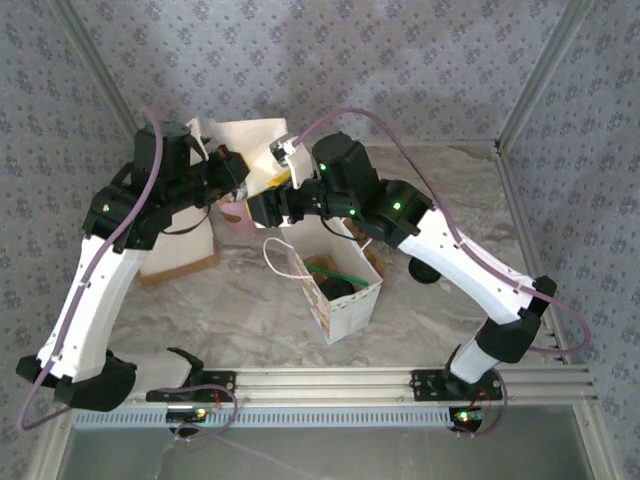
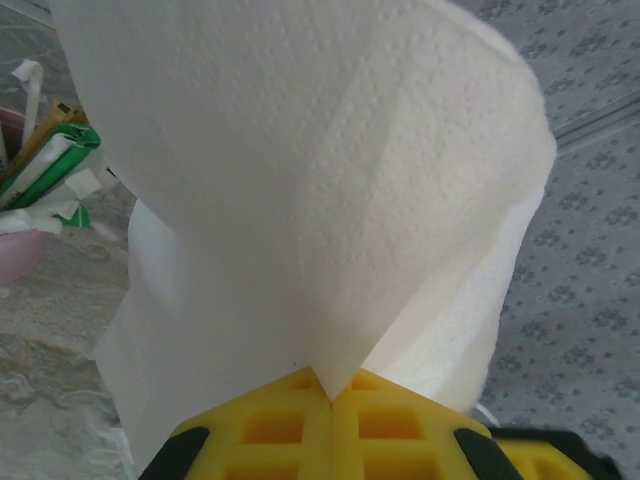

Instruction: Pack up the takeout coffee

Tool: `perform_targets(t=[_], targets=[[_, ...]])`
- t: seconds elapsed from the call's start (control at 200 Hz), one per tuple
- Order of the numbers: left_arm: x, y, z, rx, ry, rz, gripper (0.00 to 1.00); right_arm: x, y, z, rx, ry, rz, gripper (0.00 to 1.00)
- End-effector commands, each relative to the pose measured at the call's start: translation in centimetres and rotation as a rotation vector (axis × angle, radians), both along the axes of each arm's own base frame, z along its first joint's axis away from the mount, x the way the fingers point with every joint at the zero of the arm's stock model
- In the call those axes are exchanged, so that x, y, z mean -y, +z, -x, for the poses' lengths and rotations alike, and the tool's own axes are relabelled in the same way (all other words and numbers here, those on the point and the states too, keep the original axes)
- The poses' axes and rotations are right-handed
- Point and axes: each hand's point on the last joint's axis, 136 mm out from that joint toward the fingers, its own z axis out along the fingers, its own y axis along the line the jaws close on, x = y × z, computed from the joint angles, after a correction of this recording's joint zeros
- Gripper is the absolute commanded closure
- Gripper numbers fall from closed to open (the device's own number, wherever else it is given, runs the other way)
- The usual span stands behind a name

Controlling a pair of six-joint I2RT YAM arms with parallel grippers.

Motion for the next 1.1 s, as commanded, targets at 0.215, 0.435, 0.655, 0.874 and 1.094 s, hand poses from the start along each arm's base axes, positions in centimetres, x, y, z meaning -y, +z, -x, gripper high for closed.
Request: perform_targets(t=[0.215, 0.435, 0.655, 0.874, 1.094], targets=[[1.6, 4.0, 1.8, 0.092, -0.085, 0.202, 1.0, -0.1, 0.5, -2.9, 0.067, -0.115, 0.03, 0.27], [2.2, 4.6, 2.0, 0.111, -0.105, 0.3, 1.0, -0.3, 0.7, -3.9, 0.069, -0.137, 0.01, 0.27], [2.3, 5.3, 2.3, 0.126, -0.101, 0.397, 1.0, -0.4, 0.2, -4.5, 0.052, -0.14, 0.004, 0.44], [1.8, 5.3, 2.4, 0.138, -0.072, 0.476, 1.0, 0.1, 0.0, -4.3, 0.056, -0.142, 0.001, 0.74], [0.7, 4.7, 2.4, 0.134, -0.021, 0.459, 0.58, 1.3, -0.3, -4.3, 0.1, -0.155, 0.061, 1.0]])
